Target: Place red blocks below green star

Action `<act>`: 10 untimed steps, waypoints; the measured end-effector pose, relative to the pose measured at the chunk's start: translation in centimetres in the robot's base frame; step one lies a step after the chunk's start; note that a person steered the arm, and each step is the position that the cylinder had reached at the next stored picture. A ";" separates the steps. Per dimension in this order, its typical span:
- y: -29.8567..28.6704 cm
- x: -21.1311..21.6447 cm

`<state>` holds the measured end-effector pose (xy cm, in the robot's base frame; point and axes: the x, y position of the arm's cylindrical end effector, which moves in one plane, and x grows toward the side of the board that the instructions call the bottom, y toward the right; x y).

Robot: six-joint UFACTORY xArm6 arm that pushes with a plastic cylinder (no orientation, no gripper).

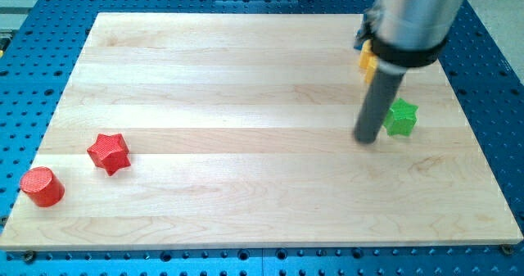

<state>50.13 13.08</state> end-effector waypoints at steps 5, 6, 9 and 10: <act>-40.8 7.4; -33.5 1.7; -29.8 -3.5; -25.8 -5.6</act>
<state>44.57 -12.72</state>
